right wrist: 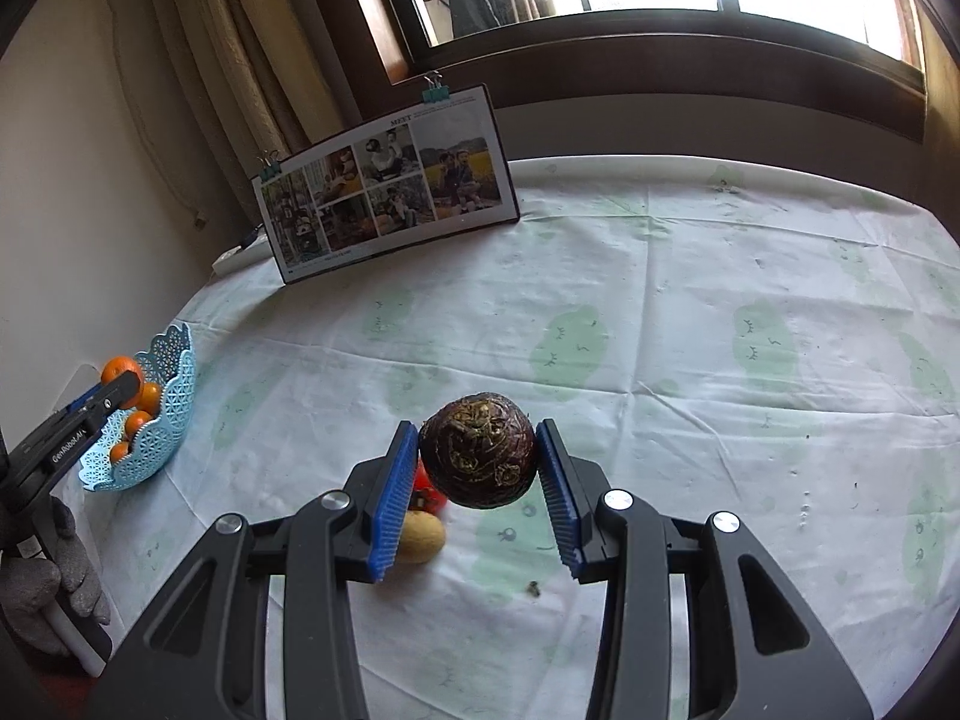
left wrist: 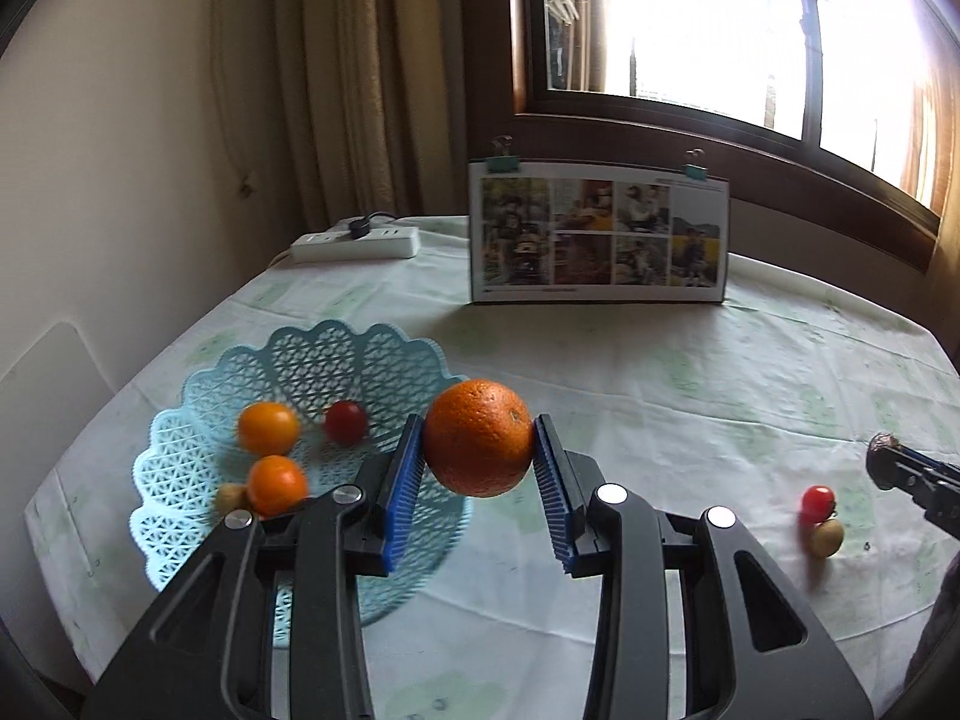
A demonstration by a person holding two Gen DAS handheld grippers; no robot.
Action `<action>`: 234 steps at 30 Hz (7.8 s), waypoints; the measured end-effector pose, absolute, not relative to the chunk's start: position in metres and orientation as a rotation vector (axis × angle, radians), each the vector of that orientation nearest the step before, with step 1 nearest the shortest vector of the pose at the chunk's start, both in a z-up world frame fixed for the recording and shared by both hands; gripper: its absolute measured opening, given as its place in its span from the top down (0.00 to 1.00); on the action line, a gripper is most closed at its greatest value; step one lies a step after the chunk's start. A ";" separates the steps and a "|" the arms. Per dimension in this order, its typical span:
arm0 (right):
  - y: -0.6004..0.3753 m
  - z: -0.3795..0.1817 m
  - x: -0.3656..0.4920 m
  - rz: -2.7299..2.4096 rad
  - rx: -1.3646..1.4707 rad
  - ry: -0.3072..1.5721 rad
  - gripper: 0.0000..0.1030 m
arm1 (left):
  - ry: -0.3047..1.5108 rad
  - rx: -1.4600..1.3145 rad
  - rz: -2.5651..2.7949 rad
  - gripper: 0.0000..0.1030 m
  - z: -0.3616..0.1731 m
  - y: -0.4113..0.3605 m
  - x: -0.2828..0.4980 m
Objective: Organize fruits
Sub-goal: 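Carry the orange and passion fruit over the basket and open both tools, then move the right tool to the small yellow fruit and grasp it, then grasp the red tomato with the left tool while the right tool holds the yellow fruit, then carry the tomato and yellow fruit over the basket and open both tools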
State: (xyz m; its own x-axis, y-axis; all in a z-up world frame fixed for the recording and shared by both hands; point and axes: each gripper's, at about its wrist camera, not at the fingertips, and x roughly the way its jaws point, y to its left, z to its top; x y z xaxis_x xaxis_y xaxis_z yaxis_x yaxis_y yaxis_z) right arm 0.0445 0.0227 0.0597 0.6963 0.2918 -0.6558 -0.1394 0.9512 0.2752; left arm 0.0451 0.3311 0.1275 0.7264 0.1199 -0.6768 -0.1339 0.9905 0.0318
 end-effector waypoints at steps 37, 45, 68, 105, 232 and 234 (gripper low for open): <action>0.258 0.101 0.053 0.647 0.031 0.745 0.60 | 0.728 -0.087 0.295 0.21 0.115 0.429 -0.017; 0.296 0.094 0.061 0.706 0.028 0.777 0.60 | 0.729 -0.112 0.334 0.21 0.113 0.444 -0.022; 0.221 0.072 0.055 0.570 0.075 0.816 0.59 | 0.717 -0.085 0.271 0.16 0.121 0.416 -0.014; 0.061 0.018 0.038 0.254 0.130 0.896 0.64 | 0.735 0.032 0.107 0.16 0.124 0.323 0.012; 0.286 0.082 0.069 0.620 0.000 0.777 0.69 | 0.726 -0.115 0.306 0.10 0.108 0.445 -0.028; 0.278 0.081 0.067 0.604 0.011 0.774 0.59 | 0.722 -0.106 0.322 0.10 0.107 0.444 -0.028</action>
State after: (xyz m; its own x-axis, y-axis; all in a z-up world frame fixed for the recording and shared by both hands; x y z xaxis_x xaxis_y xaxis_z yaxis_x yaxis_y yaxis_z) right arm 0.0668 0.2778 0.0810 0.5561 0.5151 -0.6523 -0.5075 0.8319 0.2243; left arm -0.0278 0.4444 0.1072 0.7036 0.2523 -0.6643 -0.3251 0.9456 0.0148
